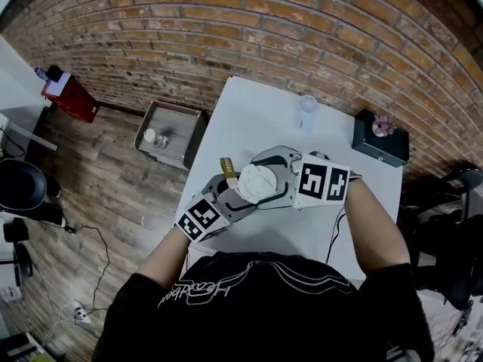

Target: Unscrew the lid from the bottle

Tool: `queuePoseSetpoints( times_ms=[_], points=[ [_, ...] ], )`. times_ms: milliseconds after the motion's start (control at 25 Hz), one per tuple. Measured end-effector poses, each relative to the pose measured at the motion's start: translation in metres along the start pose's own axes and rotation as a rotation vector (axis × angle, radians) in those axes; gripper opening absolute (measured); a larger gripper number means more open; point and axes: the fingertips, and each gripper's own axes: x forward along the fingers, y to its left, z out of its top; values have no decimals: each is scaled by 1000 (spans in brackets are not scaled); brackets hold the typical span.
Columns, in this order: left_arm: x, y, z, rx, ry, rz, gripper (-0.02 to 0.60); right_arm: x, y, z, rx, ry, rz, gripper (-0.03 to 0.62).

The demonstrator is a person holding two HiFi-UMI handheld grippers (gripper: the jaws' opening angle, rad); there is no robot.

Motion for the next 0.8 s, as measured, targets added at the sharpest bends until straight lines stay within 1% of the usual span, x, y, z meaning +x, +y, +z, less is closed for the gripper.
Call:
queuePoseSetpoints(
  times_ms=[40, 80, 160, 240, 440, 520, 600, 640, 720, 800],
  points=[
    [0, -1, 2, -3, -6, -1, 359, 0, -1, 0, 12, 3, -20, 371],
    [-1, -1, 3, -7, -11, -1, 359, 0, -2, 0, 28, -2, -42, 406],
    [-1, -2, 3, -11, -15, -2, 359, -2, -4, 2, 77, -40, -91, 412],
    [-1, -2, 3, -10, -18, -1, 359, -6, -6, 3, 149, -97, -155, 415],
    [-1, -1, 4, -10, -27, 4, 357, -15, -12, 2, 316, -195, -407, 429],
    [-1, 0, 3, -11, -31, 8, 357, -18, -15, 3, 413, -251, -492, 443],
    [0, 1, 1, -8, -32, 10, 359, -20, -19, 5, 504, -303, -567, 443],
    [0, 1, 2, -9, -33, 10, 359, -20, -20, 4, 534, -310, -605, 443],
    [-1, 1, 4, -11, -37, 10, 359, -18, -22, 0, 571, -290, -676, 442],
    [-1, 1, 4, -11, -42, 12, 358, -15, -23, -5, 604, -275, -732, 441]
  ],
)
